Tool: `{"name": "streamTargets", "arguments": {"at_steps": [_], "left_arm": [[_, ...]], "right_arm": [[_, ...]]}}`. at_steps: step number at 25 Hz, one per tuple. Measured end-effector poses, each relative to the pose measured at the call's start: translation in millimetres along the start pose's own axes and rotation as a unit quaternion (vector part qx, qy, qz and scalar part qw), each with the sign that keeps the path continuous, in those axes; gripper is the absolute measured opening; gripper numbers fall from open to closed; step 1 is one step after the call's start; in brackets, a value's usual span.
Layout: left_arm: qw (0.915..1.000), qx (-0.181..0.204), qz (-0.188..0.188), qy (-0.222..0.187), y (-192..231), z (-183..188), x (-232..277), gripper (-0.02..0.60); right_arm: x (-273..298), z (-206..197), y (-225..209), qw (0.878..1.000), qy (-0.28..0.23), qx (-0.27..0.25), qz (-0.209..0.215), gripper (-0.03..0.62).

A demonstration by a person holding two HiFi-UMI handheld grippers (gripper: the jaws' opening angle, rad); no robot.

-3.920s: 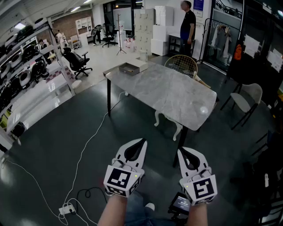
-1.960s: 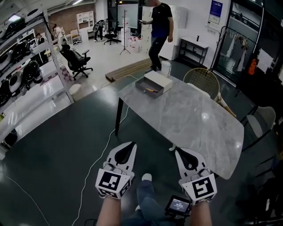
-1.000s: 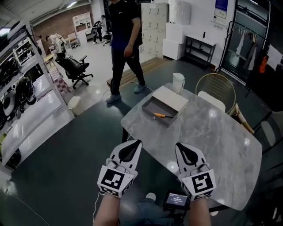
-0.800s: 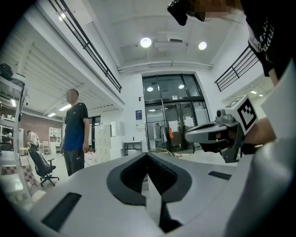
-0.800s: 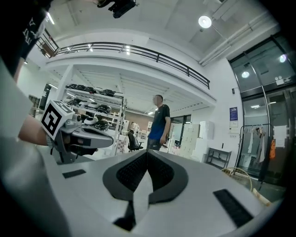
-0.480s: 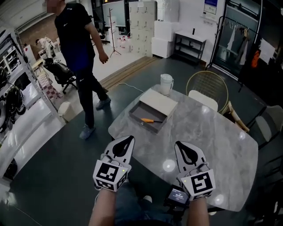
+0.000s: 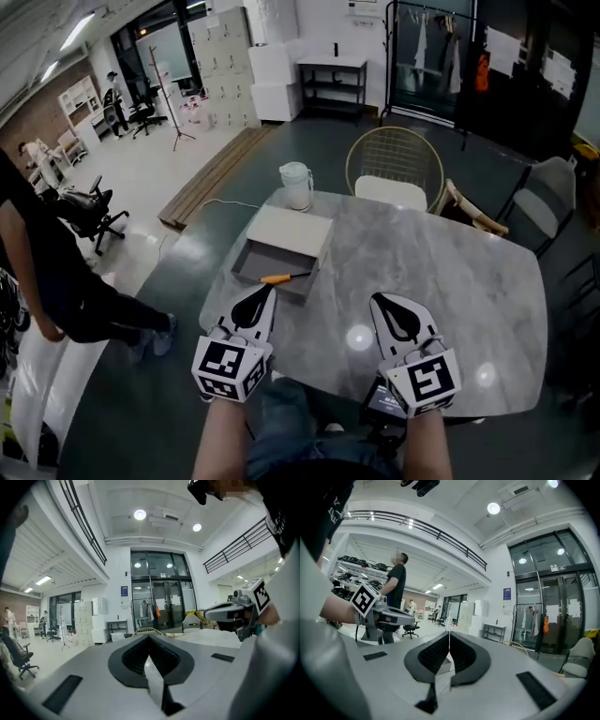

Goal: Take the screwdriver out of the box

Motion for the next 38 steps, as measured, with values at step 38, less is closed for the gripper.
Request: {"name": "streamTargets", "arguments": {"at_steps": [38], "left_arm": [[0.8976, 0.144, -0.323, 0.264, 104, -60, 193, 0.095]], "right_arm": [[142, -8, -35, 0.953, 0.145, 0.157, -0.213, 0.026]]}}
Point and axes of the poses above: the fingertips, and each gripper's own axes: x forward along the fingers, y to its left, z out of its top, the point moved 2 cm from there along -x, backward along the fingers, and after that the axes turned 15 degrees about y, right-handed, at the moved point
